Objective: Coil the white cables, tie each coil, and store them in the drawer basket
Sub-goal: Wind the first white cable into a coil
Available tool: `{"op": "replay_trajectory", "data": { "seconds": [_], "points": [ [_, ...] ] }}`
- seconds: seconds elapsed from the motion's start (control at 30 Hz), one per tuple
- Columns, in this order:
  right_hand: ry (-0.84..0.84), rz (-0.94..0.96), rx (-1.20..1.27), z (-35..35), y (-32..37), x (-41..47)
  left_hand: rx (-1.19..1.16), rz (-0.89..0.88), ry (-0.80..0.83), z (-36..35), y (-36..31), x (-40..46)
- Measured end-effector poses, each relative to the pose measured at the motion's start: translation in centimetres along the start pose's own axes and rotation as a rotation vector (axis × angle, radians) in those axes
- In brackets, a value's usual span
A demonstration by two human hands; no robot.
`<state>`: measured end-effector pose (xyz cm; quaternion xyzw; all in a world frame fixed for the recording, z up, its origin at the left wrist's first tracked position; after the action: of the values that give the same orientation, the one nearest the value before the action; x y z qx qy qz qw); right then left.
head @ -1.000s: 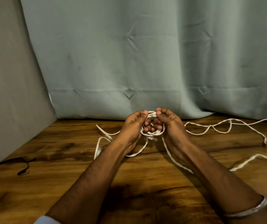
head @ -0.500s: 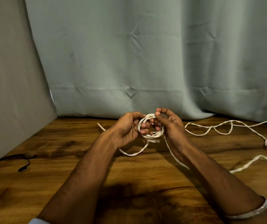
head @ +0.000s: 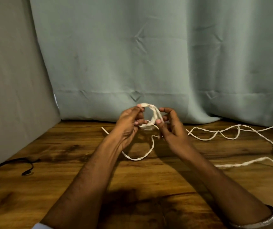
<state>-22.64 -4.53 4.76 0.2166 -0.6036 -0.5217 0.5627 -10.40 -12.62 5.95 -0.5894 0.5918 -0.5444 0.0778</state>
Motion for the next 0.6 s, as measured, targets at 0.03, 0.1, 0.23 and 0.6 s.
{"op": "replay_trajectory", "data": {
  "seconds": [0.03,0.1,0.23,0.6],
  "points": [
    [0.001,0.050,-0.138,-0.2,0.2,-0.1,-0.016,-0.047,-0.079,1.0,-0.6,0.4],
    [-0.002,0.137,-0.386,-0.7,0.3,-0.3,-0.050,-0.117,-0.226,2.9,-1.6,0.9],
    [0.015,0.211,-0.610,-1.1,0.9,-0.5,0.054,-0.222,-0.536,7.1,-2.7,0.1],
    [0.104,0.486,-0.871,-2.3,2.6,-1.8,0.936,-0.545,-0.305,6.2,-5.9,-0.6]
  ]
}}
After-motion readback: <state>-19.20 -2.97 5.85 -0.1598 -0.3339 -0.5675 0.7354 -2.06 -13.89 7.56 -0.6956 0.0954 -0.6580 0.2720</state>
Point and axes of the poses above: each hand's wrist, its own x-axis towards the middle knuckle, its own z-axis out of the back of the hand, y = z × x, the point moved 9 cm from there along x, towards the middle knuckle, and after that the axes turned 14 degrees about -z, right-handed, at the moved point
